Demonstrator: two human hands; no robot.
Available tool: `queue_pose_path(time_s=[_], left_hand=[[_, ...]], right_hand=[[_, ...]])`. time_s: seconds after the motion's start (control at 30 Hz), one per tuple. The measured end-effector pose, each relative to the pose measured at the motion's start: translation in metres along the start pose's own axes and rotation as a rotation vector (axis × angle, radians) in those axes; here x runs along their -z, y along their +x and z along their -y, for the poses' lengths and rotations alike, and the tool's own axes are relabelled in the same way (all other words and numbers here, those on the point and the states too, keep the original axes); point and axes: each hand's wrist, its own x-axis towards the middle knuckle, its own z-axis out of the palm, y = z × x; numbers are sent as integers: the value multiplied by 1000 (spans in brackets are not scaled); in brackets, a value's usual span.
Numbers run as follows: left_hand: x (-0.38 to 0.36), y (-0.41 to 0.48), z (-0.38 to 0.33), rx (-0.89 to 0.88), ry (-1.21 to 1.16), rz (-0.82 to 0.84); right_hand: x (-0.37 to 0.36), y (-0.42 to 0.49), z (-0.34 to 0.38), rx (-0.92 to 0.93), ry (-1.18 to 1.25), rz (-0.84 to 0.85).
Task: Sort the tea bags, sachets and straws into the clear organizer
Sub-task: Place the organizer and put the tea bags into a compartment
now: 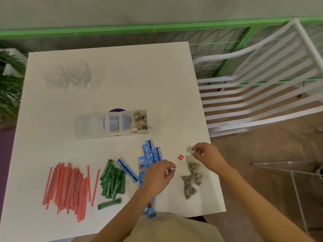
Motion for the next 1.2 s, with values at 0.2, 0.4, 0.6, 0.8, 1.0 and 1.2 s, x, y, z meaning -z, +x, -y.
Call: queue_pose_path(time_s=[0.2, 0.4, 0.6, 0.8, 1.0, 1.2], left_hand=[[-47, -8, -10, -58, 120, 111], [-63, -1, -24, -48, 221, 72], [-68, 4, -27, -82, 397, 124], [-57, 5, -20, -62, 350, 142], [-36, 1, -14, 41, 68, 102], [-5, -6, -10, 137, -320, -16]], right_hand=[[-18, -23, -30, 1, -156, 64], [-33, -26, -32, 24, -269, 68], [-35, -19, -34, 33, -252, 81], [-36, -16, -34, 30, -72, 58], [-30, -8, -17, 62, 222, 20], [-23, 6, 5, 72, 495, 32]])
